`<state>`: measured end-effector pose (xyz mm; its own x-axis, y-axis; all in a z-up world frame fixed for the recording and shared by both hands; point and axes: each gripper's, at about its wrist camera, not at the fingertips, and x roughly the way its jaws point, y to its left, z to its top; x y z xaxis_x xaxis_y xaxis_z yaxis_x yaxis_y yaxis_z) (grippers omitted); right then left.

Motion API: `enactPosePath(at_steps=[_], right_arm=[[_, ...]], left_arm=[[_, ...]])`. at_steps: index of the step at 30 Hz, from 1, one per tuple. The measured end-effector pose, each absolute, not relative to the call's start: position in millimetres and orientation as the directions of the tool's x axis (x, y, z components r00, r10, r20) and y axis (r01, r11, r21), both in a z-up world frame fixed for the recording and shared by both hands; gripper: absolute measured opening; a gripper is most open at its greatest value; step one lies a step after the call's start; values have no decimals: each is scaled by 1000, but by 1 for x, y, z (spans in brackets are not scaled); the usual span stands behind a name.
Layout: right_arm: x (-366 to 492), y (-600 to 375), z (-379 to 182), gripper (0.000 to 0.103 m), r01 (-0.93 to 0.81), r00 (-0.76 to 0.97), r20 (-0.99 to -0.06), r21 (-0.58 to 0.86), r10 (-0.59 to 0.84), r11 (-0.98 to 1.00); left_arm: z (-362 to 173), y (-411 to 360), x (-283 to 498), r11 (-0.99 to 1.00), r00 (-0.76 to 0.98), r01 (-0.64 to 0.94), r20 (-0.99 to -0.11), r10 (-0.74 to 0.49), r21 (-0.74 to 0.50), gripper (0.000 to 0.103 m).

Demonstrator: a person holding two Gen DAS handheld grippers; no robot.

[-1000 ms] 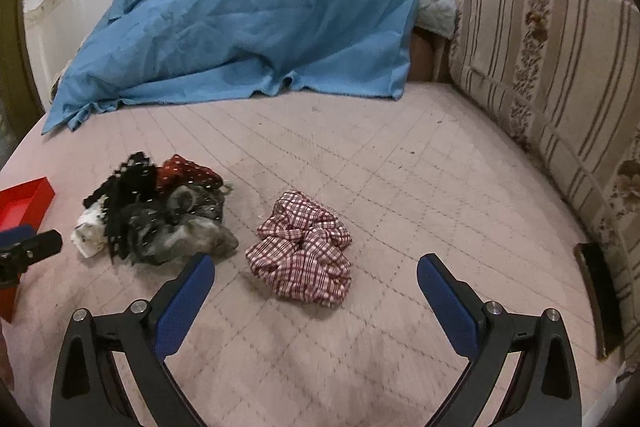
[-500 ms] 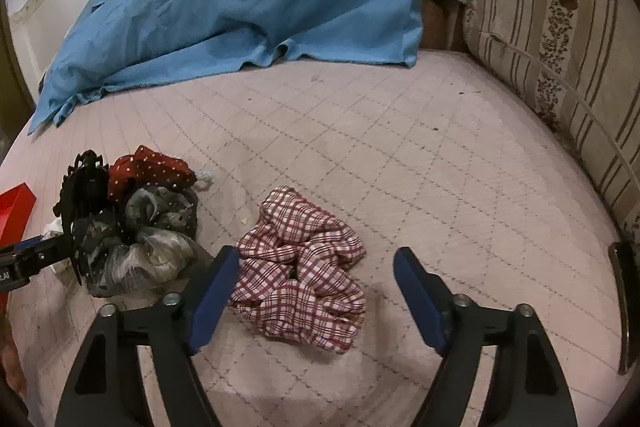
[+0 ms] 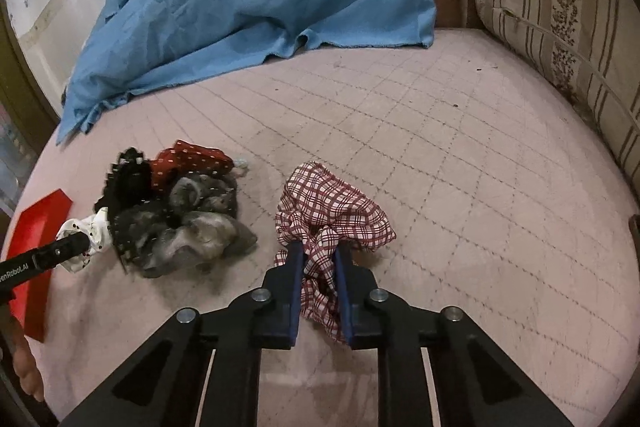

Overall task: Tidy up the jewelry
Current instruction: 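Grasp the plaid scrunchie with the right gripper while the left grasps the white scrunchie, then carry both scrunchies over the red tray and lower them in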

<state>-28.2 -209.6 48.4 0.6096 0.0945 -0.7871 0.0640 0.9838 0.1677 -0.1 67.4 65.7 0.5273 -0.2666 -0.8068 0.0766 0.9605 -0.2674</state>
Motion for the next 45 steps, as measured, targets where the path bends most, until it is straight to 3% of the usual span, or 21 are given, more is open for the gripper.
enactPosePath(at_steps=[11, 21, 35, 45], right_arm=[[-71, -186, 90, 16, 18, 647, -752, 179, 125, 984], [-81, -102, 120, 16, -148, 643, -739, 137, 201, 979], [-44, 54, 122, 17, -378, 543, -767, 140, 342, 915], [1, 148, 107, 17, -456, 450, -790, 197, 416, 868]], left_arm=[[104, 99, -54, 967, 619, 86, -748, -240, -239, 19], [103, 188, -66, 962, 658, -52, -734, -170, -269, 19], [95, 307, -33, 943, 666, -239, -746, -14, -231, 20], [70, 354, -17, 906, 628, -320, -778, -16, -277, 19]])
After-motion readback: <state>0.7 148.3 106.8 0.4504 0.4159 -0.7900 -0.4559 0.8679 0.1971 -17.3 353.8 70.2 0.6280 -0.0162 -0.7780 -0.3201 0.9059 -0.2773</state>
